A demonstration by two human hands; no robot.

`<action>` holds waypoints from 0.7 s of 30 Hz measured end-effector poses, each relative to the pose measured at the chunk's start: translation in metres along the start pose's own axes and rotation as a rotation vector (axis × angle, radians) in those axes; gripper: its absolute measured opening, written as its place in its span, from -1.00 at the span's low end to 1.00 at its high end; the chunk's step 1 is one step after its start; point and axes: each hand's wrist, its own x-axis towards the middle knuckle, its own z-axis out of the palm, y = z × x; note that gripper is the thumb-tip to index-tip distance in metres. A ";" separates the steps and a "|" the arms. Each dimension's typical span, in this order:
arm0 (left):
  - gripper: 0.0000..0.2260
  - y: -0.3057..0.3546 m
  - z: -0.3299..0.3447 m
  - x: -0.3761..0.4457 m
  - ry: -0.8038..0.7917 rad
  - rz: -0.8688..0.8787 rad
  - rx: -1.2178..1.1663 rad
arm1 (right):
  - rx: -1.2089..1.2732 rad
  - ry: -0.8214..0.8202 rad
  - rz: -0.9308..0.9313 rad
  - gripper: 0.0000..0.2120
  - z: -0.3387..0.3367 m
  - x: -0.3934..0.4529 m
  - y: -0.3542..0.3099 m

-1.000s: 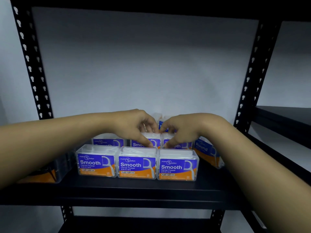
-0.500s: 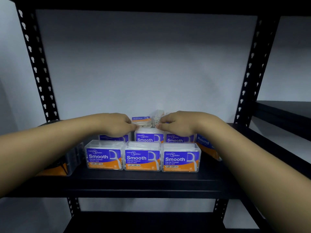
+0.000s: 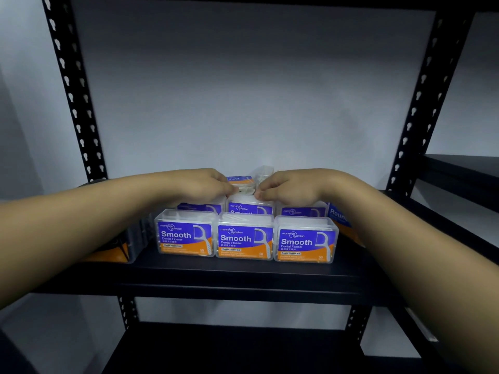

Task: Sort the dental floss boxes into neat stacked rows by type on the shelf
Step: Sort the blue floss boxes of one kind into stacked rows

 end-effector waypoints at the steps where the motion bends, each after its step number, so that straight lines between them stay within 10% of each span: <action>1: -0.73 0.001 0.001 -0.002 -0.015 0.010 0.008 | 0.008 -0.005 -0.009 -0.62 0.000 -0.001 -0.001; 21: -0.56 -0.006 0.015 -0.050 0.109 0.303 0.243 | 0.029 0.134 0.100 -0.47 0.016 -0.053 -0.003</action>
